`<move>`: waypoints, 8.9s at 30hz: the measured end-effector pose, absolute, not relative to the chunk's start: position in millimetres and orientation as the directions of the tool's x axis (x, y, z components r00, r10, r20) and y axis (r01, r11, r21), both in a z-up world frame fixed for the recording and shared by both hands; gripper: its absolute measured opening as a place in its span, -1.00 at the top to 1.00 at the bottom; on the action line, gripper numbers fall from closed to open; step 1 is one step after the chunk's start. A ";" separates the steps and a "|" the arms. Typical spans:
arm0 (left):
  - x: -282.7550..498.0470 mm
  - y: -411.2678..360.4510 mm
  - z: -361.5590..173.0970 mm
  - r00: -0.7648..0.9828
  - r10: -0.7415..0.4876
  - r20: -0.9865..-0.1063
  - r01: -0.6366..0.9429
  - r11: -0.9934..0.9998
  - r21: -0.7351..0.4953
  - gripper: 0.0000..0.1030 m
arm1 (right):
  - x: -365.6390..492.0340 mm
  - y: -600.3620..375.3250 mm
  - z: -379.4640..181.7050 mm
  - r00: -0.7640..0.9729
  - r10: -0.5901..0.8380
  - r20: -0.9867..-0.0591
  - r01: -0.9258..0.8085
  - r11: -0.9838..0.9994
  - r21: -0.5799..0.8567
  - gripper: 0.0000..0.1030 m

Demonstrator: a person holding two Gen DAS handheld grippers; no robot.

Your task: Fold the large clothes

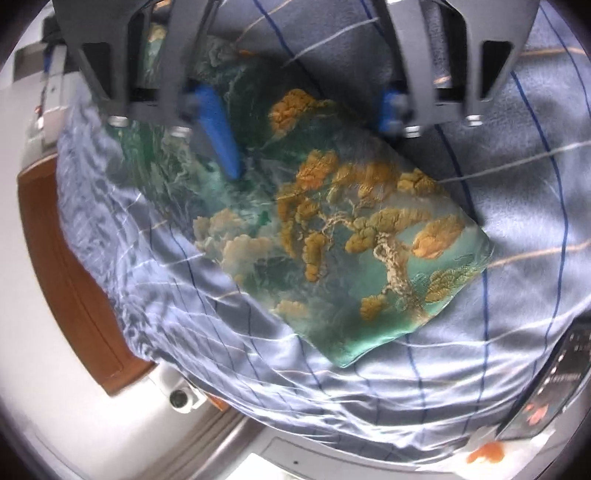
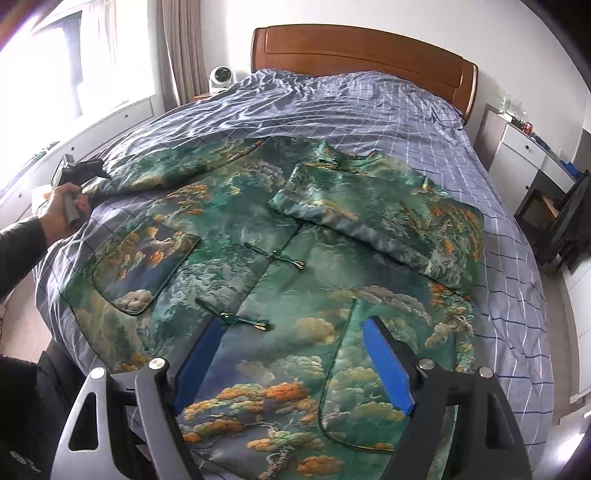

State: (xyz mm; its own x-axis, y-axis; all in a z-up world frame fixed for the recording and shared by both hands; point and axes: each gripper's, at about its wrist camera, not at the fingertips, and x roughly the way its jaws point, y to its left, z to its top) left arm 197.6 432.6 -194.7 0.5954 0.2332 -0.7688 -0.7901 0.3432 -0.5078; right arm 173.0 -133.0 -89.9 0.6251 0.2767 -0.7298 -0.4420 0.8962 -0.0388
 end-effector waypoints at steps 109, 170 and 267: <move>355.8 167.4 -125.4 0.594 0.059 -0.802 -0.216 0.972 -0.088 -0.80 | 449.4 -62.9 -170.1 0.503 0.384 -0.775 -0.397 0.899 0.188 0.09; 228.5 157.1 -147.5 0.599 0.075 -0.797 -0.151 0.988 -0.020 -0.92 | 427.7 -66.9 -142.9 0.523 0.442 -0.729 -0.434 0.874 0.218 -0.71; 91.6 209.6 -35.4 0.654 -0.375 -0.657 0.026 0.880 -0.475 0.81 | 161.7 -399.6 -56.3 0.535 0.660 -0.527 -0.187 0.701 0.689 0.77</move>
